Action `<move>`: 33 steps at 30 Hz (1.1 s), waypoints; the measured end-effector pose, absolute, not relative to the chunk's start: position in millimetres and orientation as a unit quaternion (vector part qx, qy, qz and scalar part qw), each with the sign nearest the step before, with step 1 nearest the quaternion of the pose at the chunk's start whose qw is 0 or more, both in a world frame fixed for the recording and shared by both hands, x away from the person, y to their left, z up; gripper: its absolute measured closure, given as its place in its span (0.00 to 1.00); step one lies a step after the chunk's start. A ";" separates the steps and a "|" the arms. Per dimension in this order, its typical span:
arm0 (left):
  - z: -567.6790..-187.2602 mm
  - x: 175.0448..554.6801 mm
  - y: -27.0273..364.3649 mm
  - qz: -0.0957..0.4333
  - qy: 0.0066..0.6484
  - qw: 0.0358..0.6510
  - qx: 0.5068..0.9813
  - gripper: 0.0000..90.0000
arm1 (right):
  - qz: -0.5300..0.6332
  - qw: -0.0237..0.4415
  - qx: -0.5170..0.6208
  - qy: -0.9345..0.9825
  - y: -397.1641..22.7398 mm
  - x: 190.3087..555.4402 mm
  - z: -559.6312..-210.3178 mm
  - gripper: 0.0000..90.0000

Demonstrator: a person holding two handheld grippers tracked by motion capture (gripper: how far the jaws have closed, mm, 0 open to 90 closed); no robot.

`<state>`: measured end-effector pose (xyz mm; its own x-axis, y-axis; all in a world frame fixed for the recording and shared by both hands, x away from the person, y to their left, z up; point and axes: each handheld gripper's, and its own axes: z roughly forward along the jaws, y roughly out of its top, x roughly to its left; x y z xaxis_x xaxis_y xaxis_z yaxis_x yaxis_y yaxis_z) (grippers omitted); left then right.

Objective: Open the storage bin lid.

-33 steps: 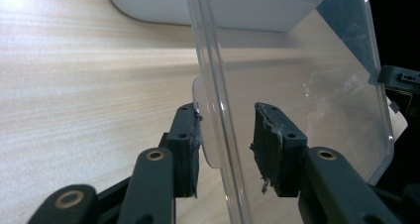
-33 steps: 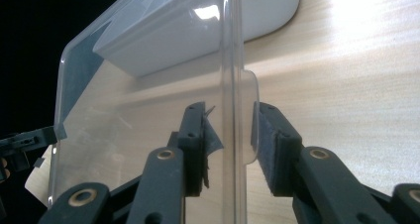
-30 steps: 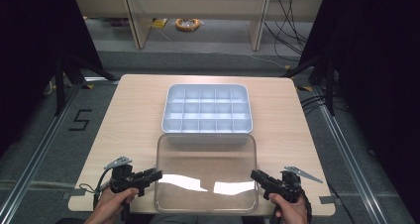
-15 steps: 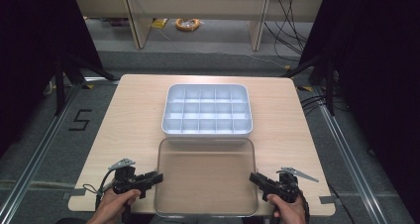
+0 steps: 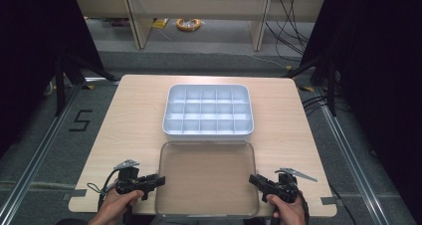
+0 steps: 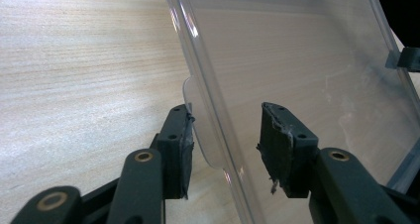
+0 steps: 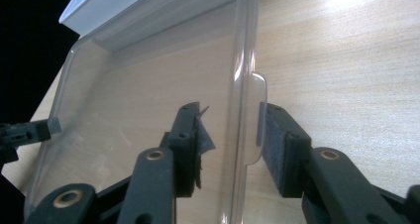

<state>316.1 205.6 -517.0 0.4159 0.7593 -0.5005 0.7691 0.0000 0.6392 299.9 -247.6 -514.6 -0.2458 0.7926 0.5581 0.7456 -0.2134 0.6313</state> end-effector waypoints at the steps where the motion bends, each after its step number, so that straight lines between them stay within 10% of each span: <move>1: -517.3 316.4 205.5 -0.005 0.540 0.456 0.707 0.61 | 0.473 0.023 0.619 0.627 -247.3 299.6 -513.8 0.68; 33: -510.3 319.8 208.3 0.031 0.543 0.452 0.707 0.47 | 0.457 0.057 0.608 0.647 -244.8 307.3 -509.8 0.55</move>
<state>319.8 208.3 -510.3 0.4089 0.7955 -0.4472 0.7397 -0.0019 0.6729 307.3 -244.8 -509.8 -0.2540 0.8382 0.4826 0.7346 -0.1574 0.6600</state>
